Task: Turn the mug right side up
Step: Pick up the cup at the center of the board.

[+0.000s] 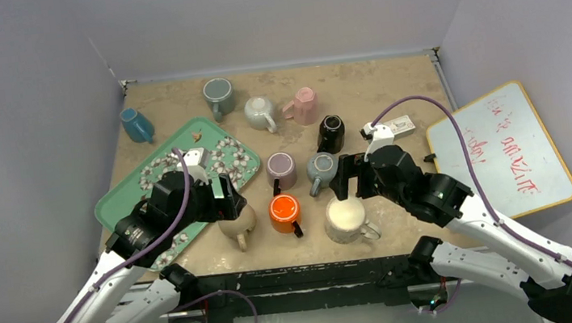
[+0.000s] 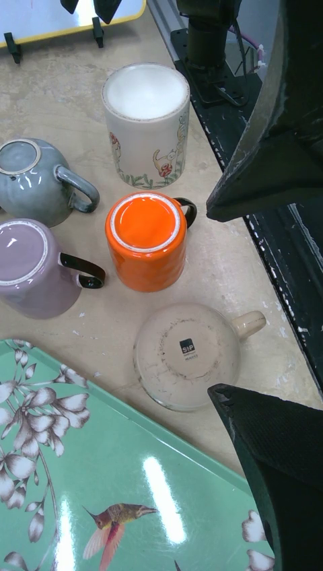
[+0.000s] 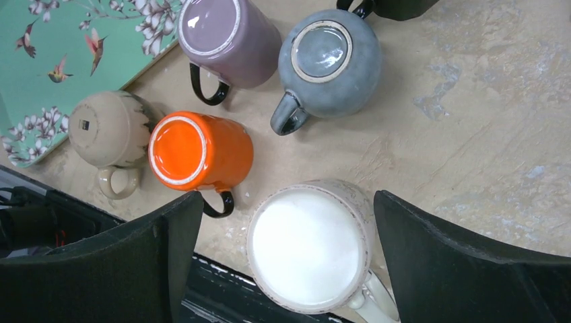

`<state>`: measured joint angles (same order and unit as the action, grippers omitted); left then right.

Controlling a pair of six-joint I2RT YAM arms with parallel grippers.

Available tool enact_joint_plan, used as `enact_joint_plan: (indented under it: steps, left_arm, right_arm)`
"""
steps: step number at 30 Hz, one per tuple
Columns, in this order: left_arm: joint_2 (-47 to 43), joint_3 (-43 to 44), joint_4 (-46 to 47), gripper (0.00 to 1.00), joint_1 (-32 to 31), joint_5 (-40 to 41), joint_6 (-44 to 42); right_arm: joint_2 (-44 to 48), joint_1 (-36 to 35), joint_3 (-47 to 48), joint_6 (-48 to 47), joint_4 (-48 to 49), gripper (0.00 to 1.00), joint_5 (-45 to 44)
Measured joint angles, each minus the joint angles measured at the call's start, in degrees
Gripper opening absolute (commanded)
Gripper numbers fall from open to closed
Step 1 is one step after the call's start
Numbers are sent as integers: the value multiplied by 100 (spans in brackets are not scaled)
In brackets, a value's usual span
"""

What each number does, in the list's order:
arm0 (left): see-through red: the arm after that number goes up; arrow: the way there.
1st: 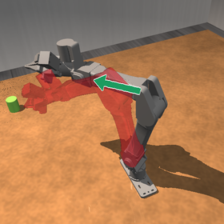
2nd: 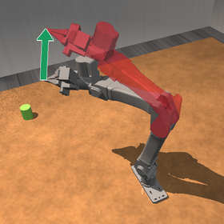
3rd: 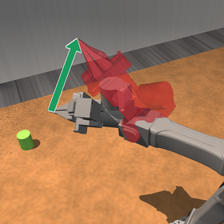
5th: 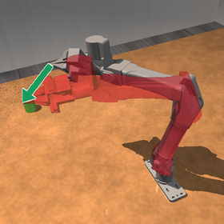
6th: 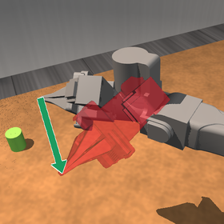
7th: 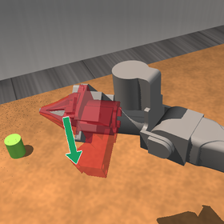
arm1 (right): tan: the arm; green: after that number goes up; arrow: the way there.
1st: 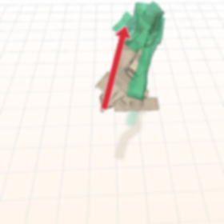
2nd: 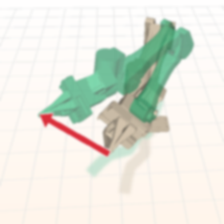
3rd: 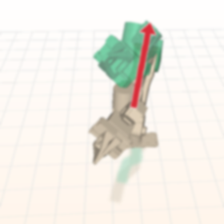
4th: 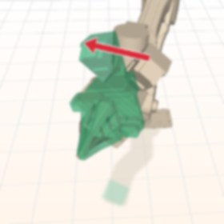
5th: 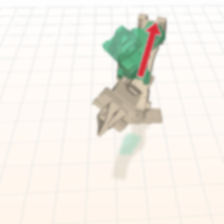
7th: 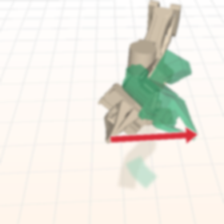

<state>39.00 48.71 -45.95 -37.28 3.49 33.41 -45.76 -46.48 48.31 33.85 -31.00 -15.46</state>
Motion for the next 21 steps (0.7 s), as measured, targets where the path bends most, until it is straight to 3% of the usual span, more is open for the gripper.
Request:
enact_joint_plan:
  steps: [21]
  left_arm:
    - [-50, -50, 2, 88, 0, 98, 4]
  right_arm:
    - [50, 0, -22, 105, -352, 98, 400]
